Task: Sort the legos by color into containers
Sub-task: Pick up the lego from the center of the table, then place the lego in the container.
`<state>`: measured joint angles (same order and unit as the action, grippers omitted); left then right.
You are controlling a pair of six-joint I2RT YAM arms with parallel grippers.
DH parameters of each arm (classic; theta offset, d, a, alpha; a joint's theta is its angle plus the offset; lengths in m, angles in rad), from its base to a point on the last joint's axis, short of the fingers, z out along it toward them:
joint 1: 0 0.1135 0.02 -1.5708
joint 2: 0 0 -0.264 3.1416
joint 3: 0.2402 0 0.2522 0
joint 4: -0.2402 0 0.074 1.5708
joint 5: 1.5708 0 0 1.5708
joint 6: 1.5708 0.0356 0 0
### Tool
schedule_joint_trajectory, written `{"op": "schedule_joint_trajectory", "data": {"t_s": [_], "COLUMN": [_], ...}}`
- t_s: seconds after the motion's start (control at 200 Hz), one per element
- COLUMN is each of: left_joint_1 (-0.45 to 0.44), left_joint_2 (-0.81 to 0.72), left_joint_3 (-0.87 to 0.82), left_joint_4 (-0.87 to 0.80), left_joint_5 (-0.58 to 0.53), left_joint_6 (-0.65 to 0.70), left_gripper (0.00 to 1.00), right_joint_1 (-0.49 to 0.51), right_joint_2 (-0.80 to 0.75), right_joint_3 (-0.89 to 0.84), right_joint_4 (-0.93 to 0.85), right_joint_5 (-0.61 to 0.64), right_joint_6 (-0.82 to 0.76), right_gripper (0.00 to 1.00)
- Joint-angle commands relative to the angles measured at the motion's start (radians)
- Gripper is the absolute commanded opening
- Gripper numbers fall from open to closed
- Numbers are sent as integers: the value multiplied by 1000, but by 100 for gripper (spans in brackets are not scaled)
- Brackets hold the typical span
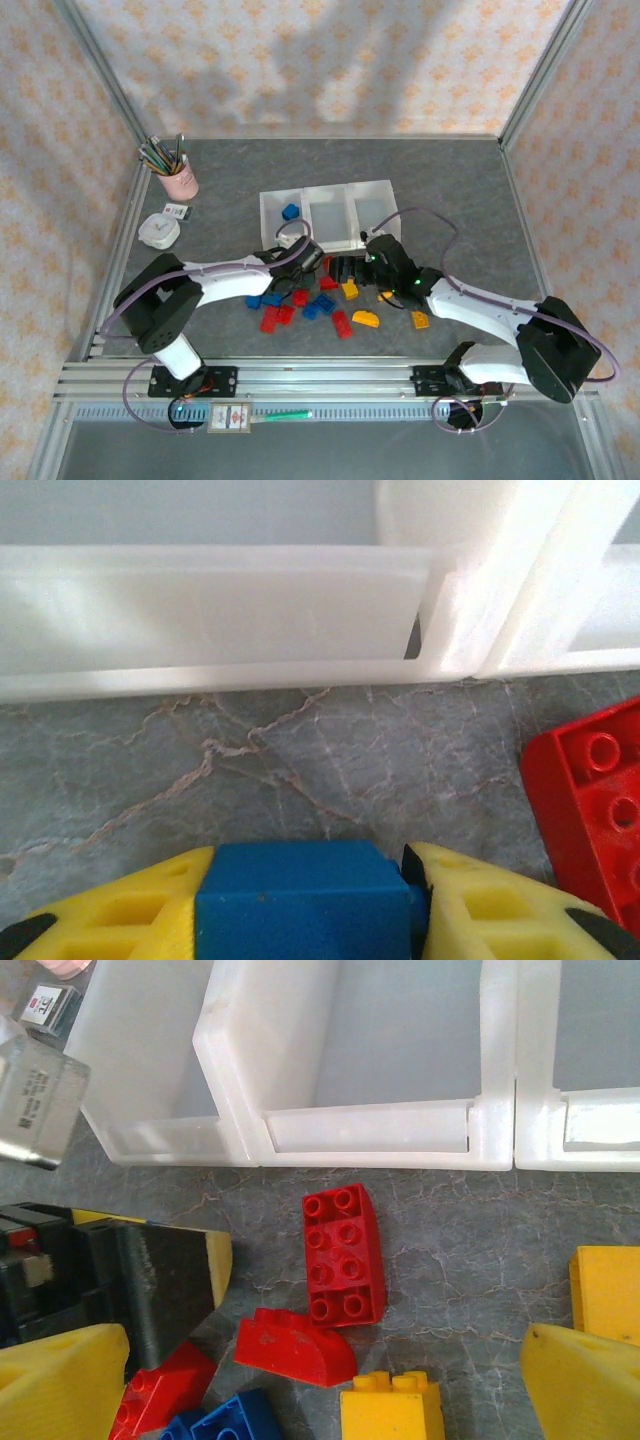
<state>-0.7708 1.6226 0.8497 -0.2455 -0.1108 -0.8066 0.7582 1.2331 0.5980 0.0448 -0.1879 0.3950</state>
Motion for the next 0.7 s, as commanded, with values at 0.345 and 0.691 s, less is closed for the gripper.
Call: {"op": "schedule_joint_trajectory", "data": {"t_s": [0.345, 0.691], "left_joint_1": [16, 170], "left_joint_2": [-207, -84], "left_joint_3": [70, 238], "left_joint_4": [-168, -123], "left_joint_5": [-119, -150], "left_joint_6": [142, 294], "left_gripper": [42, 42], "right_joint_1": [-4, -10], "right_joint_2": [1, 60], "right_joint_3": [113, 169], "right_joint_4": [-11, -12], "right_joint_5": [6, 88], "right_joint_6": [24, 85], "right_gripper": [100, 100]}}
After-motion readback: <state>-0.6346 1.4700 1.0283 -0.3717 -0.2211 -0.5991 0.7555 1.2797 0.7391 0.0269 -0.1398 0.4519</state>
